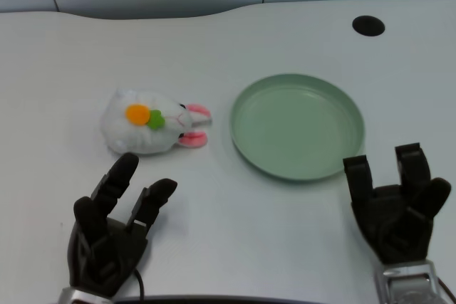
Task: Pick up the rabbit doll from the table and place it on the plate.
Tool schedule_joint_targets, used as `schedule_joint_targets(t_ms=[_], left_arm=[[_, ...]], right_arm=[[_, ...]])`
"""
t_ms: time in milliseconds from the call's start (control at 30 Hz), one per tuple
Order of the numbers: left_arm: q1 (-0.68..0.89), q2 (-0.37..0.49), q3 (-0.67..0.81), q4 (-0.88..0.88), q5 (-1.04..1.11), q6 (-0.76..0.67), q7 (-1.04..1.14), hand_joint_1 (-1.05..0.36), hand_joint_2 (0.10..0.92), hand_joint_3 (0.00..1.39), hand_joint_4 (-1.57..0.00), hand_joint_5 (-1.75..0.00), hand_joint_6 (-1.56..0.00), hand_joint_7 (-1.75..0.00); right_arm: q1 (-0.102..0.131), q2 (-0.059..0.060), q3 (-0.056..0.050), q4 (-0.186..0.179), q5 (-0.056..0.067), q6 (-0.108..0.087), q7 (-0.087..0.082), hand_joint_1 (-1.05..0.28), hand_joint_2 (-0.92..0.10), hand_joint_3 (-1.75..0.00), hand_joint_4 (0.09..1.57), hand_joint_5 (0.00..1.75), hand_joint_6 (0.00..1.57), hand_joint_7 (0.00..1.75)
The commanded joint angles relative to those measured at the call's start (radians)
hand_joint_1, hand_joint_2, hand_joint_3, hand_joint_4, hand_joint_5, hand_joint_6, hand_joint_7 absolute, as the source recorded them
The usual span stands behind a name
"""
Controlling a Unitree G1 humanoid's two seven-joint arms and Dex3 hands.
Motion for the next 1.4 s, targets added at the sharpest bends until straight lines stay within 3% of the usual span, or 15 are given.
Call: schedule_joint_targets(t_ms=[33,100,133,167,233,267,400,533,633,733,1033,1133,1167,1267,1400], left_arm=[[0.047,-0.011,-0.009,-0.003,0.014,0.016,0.020,-0.85,0.921,0.35,-0.40,-1.16,-0.89,-0.01],[0.050,-0.008,-0.013,-0.012,0.013,0.022,0.025,-0.85,0.921,0.33,-0.40,-1.16,-0.89,-0.01],[0.051,-0.007,-0.014,-0.017,0.012,0.024,0.025,-0.84,0.921,0.32,-0.40,-1.16,-0.90,-0.02],[0.049,-0.002,-0.015,-0.028,0.003,0.032,0.009,-0.84,0.921,0.32,-0.41,-1.16,-0.90,-0.02],[0.046,0.006,-0.016,-0.046,-0.007,0.045,-0.005,-0.73,0.921,0.22,-0.37,-1.28,-0.89,-0.02],[0.041,0.011,-0.017,-0.060,-0.005,0.039,-0.007,-0.72,0.921,0.20,-0.36,-1.30,-0.89,-0.02],[0.024,0.021,-0.021,-0.098,-0.015,0.066,-0.002,-0.60,0.905,0.07,-0.36,-1.38,-0.90,-0.03],[0.007,0.029,-0.038,-0.148,-0.006,0.101,0.022,-0.47,0.897,0.01,-0.43,-1.29,-0.94,-0.08],[0.002,0.035,-0.060,-0.193,0.023,0.088,0.057,-0.38,0.869,0.00,-0.37,-1.55,-0.70,-0.79],[-0.041,0.064,-0.079,-0.206,0.076,0.017,0.085,-0.35,0.867,0.00,-0.39,-1.60,-0.66,-0.98],[-0.153,0.167,-0.139,-0.127,0.323,-0.400,0.196,-0.47,0.847,0.00,-0.59,-1.35,-0.78,-0.82],[-0.210,0.247,-0.181,-0.069,0.471,-0.635,0.247,-0.51,0.882,0.00,-0.57,-0.95,-0.92,-0.22],[-0.237,0.278,-0.198,-0.041,0.530,-0.723,0.271,-0.52,0.888,0.00,-0.56,-0.90,-0.93,-0.16],[-0.298,0.346,-0.240,0.044,0.666,-0.901,0.357,-0.60,0.918,0.01,-0.59,-0.30,-0.75,-0.02],[-0.358,0.415,-0.295,0.121,0.839,-1.015,0.518,-0.67,0.921,0.02,-0.55,-0.15,-0.65,0.00]], right_arm=[[0.054,0.024,0.003,0.013,-0.003,-0.002,-0.017,-0.36,-0.84,-0.01,0.83,0.20,0.84,1.56],[0.058,0.029,0.006,0.007,-0.002,-0.004,-0.015,-0.37,-0.84,-0.01,0.95,0.36,0.83,1.55],[0.059,0.030,0.008,0.005,-0.002,-0.006,-0.011,-0.38,-0.84,-0.03,0.88,1.04,0.79,1.57],[0.056,0.032,0.008,0.008,-0.004,-0.026,-0.001,-0.38,-0.84,-0.04,0.83,1.31,0.78,1.58],[0.052,0.036,0.008,0.012,-0.005,-0.051,0.003,-0.42,-0.87,-0.05,0.95,1.65,0.69,1.71],[0.047,0.038,0.004,0.019,0.004,-0.046,-0.001,-0.42,-0.87,-0.05,0.97,1.70,0.68,1.73],[0.031,0.041,-0.006,0.040,0.022,-0.028,-0.006,-0.40,-0.85,-0.04,0.95,1.74,0.73,1.75],[0.013,0.033,-0.007,0.069,0.014,-0.027,0.002,-0.42,-0.85,-0.04,0.94,1.75,0.78,1.70],[0.001,0.032,-0.010,0.086,0.012,-0.032,-0.002,-0.42,-0.84,-0.03,0.94,1.75,0.77,1.74],[-0.014,0.031,-0.011,0.103,0.009,-0.047,0.012,-0.43,-0.85,-0.04,0.93,1.75,0.75,1.75],[-0.039,0.020,-0.014,0.145,0.004,-0.043,0.028,-0.44,-0.84,-0.03,0.94,1.75,0.77,1.74],[-0.047,0.018,-0.017,0.157,0.003,-0.046,0.037,-0.44,-0.85,-0.04,0.96,1.75,0.79,1.72],[-0.048,0.017,-0.017,0.160,0.003,-0.045,0.039,-0.44,-0.85,-0.04,0.96,1.75,0.79,1.72],[-0.051,0.015,-0.019,0.167,0.002,-0.044,0.044,-0.44,-0.85,-0.04,0.96,1.75,0.83,1.62],[-0.050,0.016,-0.021,0.167,0.000,-0.047,0.042,-0.45,-0.85,-0.04,0.96,1.75,0.84,1.61]])
